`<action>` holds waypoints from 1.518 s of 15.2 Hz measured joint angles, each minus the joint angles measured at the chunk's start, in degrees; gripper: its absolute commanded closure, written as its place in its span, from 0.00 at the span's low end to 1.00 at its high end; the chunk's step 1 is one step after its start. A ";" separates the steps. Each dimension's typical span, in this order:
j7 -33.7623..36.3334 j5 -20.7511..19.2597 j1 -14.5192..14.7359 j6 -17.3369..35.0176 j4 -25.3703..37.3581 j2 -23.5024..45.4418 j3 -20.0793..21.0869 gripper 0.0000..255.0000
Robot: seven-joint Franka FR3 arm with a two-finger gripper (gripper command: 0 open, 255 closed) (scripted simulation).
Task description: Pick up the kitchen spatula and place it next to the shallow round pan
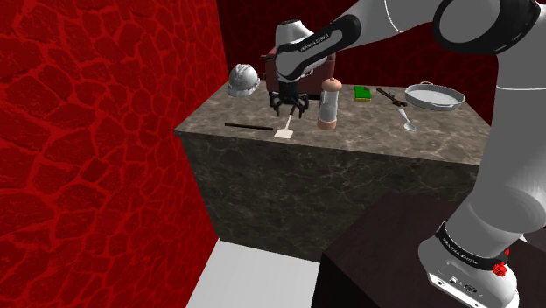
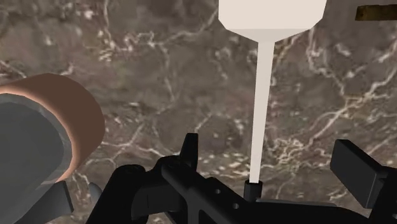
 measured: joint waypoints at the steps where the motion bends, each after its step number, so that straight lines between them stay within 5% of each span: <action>1: -0.09 -0.03 -0.07 0.30 -0.06 0.24 -0.05 0.00; 6: -0.14 -0.04 -0.14 0.62 -0.36 0.24 -0.08 0.00; 7: -0.14 -0.04 -0.14 0.62 -0.36 0.24 -0.08 1.00; 23: -0.56 0.35 -0.22 -2.59 1.45 -1.23 0.05 1.00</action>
